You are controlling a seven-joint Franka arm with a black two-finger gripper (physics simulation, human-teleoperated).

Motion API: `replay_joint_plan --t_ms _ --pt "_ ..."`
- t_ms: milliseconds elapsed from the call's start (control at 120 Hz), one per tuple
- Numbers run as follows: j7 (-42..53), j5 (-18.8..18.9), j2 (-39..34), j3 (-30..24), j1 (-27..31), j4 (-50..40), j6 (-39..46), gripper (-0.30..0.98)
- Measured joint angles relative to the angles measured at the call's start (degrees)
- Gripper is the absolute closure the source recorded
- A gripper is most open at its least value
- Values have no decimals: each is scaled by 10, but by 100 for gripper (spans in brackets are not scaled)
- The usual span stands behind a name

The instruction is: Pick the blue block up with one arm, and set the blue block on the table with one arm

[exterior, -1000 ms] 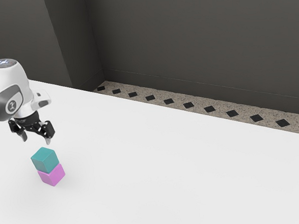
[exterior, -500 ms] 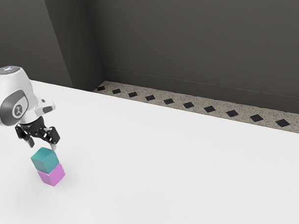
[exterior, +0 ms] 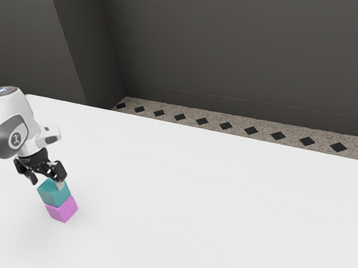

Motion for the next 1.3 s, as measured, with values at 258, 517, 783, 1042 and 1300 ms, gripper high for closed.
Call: replay_joint_plan --t_ms 258,517,783,1042,1300 --pt "14 -12 28 -6 -2 0 7 0" --pt "23 -21 41 -7 -2 1 21 0" --pt "29 -30 40 -7 -1 -1 26 0" --pt "33 -36 35 -7 1 -9 24 3" --pt "28 -29 10 -19 2 -2 21 30"
